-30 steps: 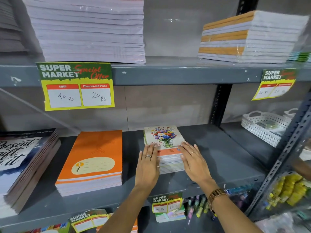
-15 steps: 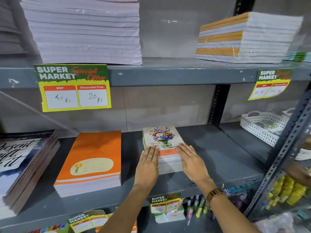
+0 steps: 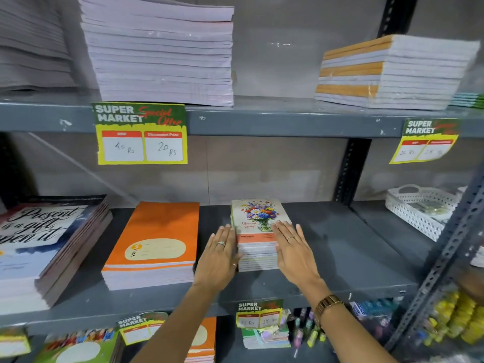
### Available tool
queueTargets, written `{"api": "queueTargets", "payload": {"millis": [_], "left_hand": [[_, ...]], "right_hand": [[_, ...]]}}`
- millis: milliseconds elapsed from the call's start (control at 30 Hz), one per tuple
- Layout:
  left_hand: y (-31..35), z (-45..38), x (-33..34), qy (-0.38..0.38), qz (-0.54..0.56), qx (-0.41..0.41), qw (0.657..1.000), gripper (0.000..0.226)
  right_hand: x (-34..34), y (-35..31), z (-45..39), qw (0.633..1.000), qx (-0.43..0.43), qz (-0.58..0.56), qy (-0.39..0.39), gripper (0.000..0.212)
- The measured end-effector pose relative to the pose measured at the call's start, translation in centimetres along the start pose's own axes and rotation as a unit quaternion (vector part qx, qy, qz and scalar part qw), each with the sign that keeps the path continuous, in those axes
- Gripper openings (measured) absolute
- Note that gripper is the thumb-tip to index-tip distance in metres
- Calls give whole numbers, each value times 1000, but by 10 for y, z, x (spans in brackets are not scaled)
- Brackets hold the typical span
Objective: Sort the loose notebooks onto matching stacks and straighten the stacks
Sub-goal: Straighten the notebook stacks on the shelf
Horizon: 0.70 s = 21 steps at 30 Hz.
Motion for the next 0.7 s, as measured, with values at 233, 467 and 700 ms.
{"api": "queueTargets", "payload": {"millis": [233,467,700], "left_hand": [[-67,28,-34,20,-109,-46,993,63],[-137,53,-58,31,-110,-91,989,80],[-174,61,-64,1,-104,-59,993,108]], "right_hand": [[-1,-68,-6,995,-69,-73,0,50],[14,-151,1,981,-158,-98,-57,53],[25,-212,-1,965,-210,-120,-105,58]]}}
Point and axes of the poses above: each hand's wrist, its own z-axis away from the middle knuckle, its own x-axis out of the palm, y = z × x, the point moved 10 cm from there along -z, towards the middle knuckle, and after that the axes turned 8 degrees about y, right-handed, at the moved point
